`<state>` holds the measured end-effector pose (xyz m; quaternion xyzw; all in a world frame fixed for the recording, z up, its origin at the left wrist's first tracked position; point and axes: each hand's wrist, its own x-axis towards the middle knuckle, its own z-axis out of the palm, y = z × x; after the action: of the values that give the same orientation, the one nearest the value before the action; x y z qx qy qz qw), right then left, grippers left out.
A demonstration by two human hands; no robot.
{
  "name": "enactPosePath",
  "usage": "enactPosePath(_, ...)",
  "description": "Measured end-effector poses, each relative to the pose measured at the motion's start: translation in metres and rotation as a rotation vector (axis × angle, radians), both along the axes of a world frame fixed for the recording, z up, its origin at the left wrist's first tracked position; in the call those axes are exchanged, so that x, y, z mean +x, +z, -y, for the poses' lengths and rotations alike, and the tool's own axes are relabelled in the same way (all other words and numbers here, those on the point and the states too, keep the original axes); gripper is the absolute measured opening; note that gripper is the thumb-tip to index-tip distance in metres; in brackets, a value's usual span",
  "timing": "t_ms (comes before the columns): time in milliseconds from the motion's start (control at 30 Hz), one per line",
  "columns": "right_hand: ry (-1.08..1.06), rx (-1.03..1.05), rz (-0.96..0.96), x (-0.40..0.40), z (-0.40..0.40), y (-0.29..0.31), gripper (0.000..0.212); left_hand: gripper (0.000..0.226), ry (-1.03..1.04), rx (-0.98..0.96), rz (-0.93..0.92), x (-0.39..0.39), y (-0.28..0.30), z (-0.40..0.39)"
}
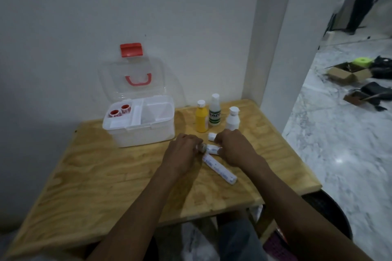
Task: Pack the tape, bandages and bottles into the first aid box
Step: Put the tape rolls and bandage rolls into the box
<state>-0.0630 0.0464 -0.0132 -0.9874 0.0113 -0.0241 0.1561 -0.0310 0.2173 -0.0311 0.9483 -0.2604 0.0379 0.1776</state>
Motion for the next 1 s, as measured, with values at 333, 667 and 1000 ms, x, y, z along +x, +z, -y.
enactPosePath(333, 0.012, -0.010, 0.003, -0.003, -0.002, -0.004, 0.024, 0.011, 0.066, -0.014, 0.015, -0.007, -0.009, -0.007)
enactPosePath(667, 0.050, 0.340, 0.198, 0.016, -0.054, 0.063, 0.041, 0.024, 0.254, -0.381, 0.212, -0.020, 0.033, -0.074)
enactPosePath(1000, -0.038, 0.760, 0.127, 0.086, -0.158, 0.088, 0.050, 0.027, 0.517, -0.243, 0.231, 0.029, 0.067, -0.181)
